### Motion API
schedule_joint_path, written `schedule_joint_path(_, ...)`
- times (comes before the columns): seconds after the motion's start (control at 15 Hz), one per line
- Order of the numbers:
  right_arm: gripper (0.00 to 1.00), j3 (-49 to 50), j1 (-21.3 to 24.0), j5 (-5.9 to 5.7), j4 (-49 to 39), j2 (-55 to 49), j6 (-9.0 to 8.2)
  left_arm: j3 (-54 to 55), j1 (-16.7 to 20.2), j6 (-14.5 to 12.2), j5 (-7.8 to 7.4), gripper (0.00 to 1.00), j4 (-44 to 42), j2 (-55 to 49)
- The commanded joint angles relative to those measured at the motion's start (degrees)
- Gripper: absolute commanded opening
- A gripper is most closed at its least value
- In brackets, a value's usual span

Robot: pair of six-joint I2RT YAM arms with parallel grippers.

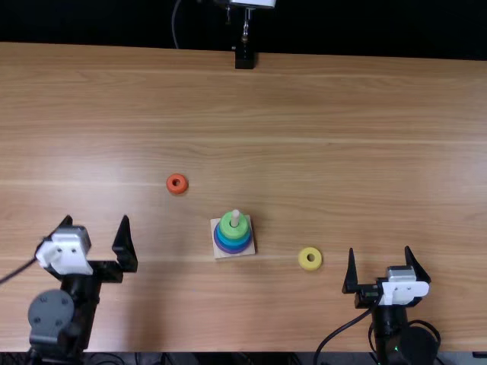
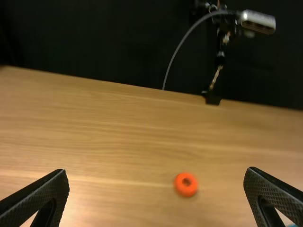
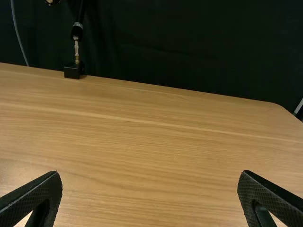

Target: Build the Hanoi tower: stack the rings onto the peg from bottom to top in this color order: purple, dark blue, light blue, dark green, light green, yellow, orange.

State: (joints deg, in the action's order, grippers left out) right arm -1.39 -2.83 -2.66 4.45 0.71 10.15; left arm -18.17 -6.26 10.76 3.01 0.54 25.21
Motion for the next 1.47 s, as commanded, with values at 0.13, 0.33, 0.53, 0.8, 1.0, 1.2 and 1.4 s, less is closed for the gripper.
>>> schedule_joint_path(0.13,1.0,0.77,0.81,-1.46,0.89,-0.71,-0.45,12.99,1.16,-12.35,-0.37,1.0,-2.86,-14.75)
schedule_joint_path(0.33,1.0,0.77,0.9,-1.46,0.99,-0.71,-0.45,18.17,2.13,-12.24,0.05,1.0,-2.64,-23.1)
schedule_joint_path(0.53,1.0,0.77,0.81,-1.46,0.99,-0.71,-0.45,18.17,2.57,-12.45,-0.05,1.0,4.42,-25.21)
schedule_joint_path(0.8,1.0,0.77,0.81,-1.46,0.99,-0.71,-0.45,18.17,2.75,-12.66,0.05,1.0,6.53,-25.21)
schedule_joint_path(1.0,1.0,0.77,0.81,-1.46,0.99,-0.71,-0.45,18.17,2.66,-12.66,0.05,1.0,6.53,-25.21)
schedule_joint_path(1.2,1.0,0.77,0.81,-1.46,0.89,-0.71,-0.45,18.17,2.66,-12.66,0.05,1.0,6.53,-25.21)
schedule_joint_path(1.4,1.0,0.77,0.81,-1.46,0.99,-0.71,-0.45,18.17,2.66,-12.56,0.05,1.0,6.53,-25.21)
